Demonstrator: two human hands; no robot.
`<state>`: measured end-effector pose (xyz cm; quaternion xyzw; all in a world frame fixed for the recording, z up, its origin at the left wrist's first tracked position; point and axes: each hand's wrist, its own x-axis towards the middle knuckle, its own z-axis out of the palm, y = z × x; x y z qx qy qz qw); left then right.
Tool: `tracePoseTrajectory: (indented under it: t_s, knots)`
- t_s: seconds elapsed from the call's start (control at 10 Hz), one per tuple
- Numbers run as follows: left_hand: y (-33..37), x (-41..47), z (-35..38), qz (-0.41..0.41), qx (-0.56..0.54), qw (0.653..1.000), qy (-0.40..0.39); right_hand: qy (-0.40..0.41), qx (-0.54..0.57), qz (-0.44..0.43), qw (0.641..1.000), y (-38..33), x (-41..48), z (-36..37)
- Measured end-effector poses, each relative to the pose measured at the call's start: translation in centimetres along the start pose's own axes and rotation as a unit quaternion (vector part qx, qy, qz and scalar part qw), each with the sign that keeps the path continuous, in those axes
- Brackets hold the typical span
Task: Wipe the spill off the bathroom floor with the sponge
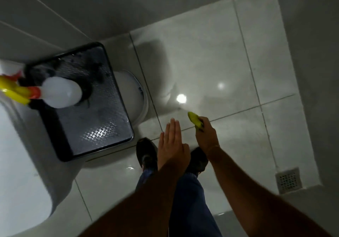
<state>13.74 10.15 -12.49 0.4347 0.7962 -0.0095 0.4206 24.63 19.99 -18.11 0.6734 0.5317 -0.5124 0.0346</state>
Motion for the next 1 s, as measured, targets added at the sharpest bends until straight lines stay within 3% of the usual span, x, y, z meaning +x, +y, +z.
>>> tracePoseTrajectory:
  t_s: [0.1,0.3,0.4,0.5,0.6,0.7,0.8,0.9,1.0]
  knots:
    - [0.4,-2.2,-3.7,0.000,-0.002,0.999,0.036,0.006,0.030,-0.035,0.999,-4.9,-3.2,-1.5]
    - [-3.5,-6.1,-11.8,-0.027,-0.020,0.983,0.183,-0.079,0.069,-0.214,0.971,-13.9,-9.8,0.9]
    - [-7.1,-8.2,-14.5,-0.061,-0.043,0.970,0.231,-0.149,0.086,-0.198,0.965,-17.9,-12.2,4.4]
    - [-10.8,-9.5,-15.7,-0.128,-0.060,0.955,0.261,-0.179,0.006,-0.194,0.964,-20.7,-13.0,8.2]
    - [-13.8,-10.1,-16.0,-0.181,-0.068,0.942,0.275,-0.151,-0.049,-0.231,0.960,-22.8,-13.6,11.7]
    - [-16.2,-10.0,-15.6,-0.205,-0.071,0.937,0.274,-0.113,-0.152,-0.323,0.927,-23.3,-13.1,15.7]
    - [-17.3,-10.2,-15.2,-0.207,-0.067,0.939,0.266,-0.168,-0.342,-0.361,0.851,-21.5,-12.2,18.7]
    - [-17.8,-10.2,-15.1,-0.204,-0.071,0.940,0.264,-0.199,-0.458,-0.374,0.782,-19.3,-12.8,20.2]
    - [-17.3,-10.5,-15.2,-0.196,-0.076,0.944,0.254,-0.155,-0.412,-0.369,0.819,-17.9,-14.3,19.3]
